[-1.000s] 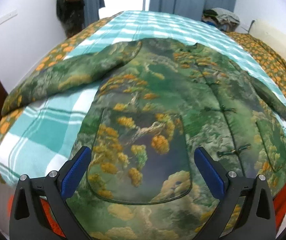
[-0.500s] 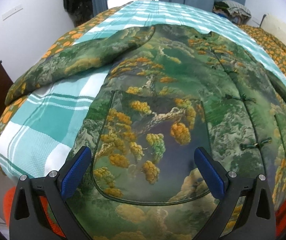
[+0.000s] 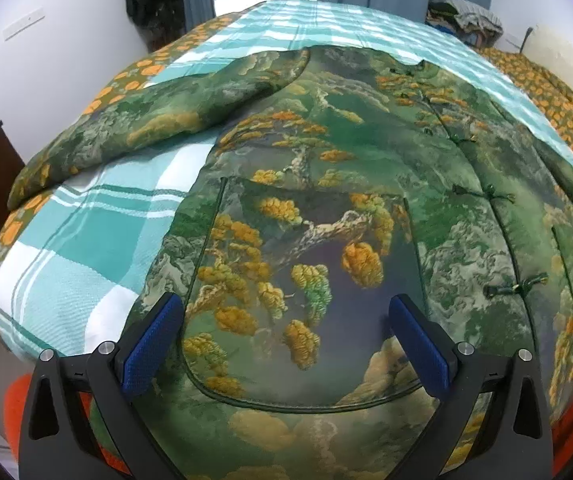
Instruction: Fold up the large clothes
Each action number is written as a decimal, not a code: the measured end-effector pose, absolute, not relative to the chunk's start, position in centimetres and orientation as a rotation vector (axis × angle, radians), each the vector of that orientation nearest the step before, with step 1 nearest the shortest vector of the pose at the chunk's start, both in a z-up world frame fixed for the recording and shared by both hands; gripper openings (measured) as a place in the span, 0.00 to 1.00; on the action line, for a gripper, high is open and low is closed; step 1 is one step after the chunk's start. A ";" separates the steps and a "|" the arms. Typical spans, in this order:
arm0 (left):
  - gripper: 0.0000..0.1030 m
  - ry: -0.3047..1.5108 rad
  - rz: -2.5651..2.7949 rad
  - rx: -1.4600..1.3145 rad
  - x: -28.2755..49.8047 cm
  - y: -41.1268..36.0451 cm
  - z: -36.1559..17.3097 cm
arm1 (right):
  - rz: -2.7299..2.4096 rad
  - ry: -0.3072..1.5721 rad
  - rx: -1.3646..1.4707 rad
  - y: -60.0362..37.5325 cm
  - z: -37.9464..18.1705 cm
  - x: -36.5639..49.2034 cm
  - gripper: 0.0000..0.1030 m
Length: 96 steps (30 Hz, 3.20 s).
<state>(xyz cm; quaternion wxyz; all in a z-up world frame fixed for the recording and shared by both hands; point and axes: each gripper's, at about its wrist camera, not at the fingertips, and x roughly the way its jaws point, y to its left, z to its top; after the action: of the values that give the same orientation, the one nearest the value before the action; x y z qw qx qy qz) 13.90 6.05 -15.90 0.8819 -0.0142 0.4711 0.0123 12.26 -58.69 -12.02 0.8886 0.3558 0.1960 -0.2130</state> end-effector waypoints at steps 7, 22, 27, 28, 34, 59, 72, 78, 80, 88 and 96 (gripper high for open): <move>0.99 0.946 -0.119 -0.143 14.2 3.7 -12.4 | -0.054 0.397 0.312 -40.7 -4.6 13.6 0.09; 0.99 0.999 -0.339 -0.304 16.1 0.9 -12.0 | 0.297 0.866 -0.008 -23.1 -17.8 13.0 0.59; 0.93 1.084 -0.485 -0.358 20.8 -3.0 -13.4 | 0.317 0.797 0.083 -24.8 -15.8 8.3 0.63; 0.84 1.108 -0.482 -0.343 22.3 -4.2 -14.1 | 0.311 0.788 0.094 -25.1 -15.9 7.6 0.63; 0.09 1.201 -0.424 -0.270 26.5 -7.6 -16.4 | 0.313 0.797 0.097 -24.9 -16.5 8.0 0.63; 0.07 1.080 -0.252 -0.123 41.3 -4.3 -15.9 | 0.051 0.711 0.184 -37.9 -12.5 20.0 0.63; 0.20 1.035 -0.253 -0.116 40.1 -4.2 -20.6 | 0.067 1.047 0.118 -37.5 -21.2 36.0 0.63; 0.20 0.975 -0.245 -0.089 39.2 -4.4 -21.2 | 0.014 0.966 0.106 -37.1 -15.6 38.1 0.63; 0.20 0.971 -0.242 -0.088 39.3 -4.5 -21.1 | -0.015 0.895 0.150 -37.4 -14.4 38.7 0.63; 0.20 0.968 -0.245 -0.093 39.1 -4.3 -21.3 | -0.049 1.061 0.190 -36.9 -20.7 42.6 0.63; 0.32 0.970 -0.228 -0.093 38.7 -4.0 -20.4 | -0.022 1.023 0.082 -34.1 -18.2 33.7 0.63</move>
<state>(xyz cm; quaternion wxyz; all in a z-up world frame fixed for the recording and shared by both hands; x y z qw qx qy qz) 38.71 -4.03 -20.43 0.8775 -0.0444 0.4649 -0.1091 33.69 -34.09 -18.24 0.8711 0.0390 0.4894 -0.0104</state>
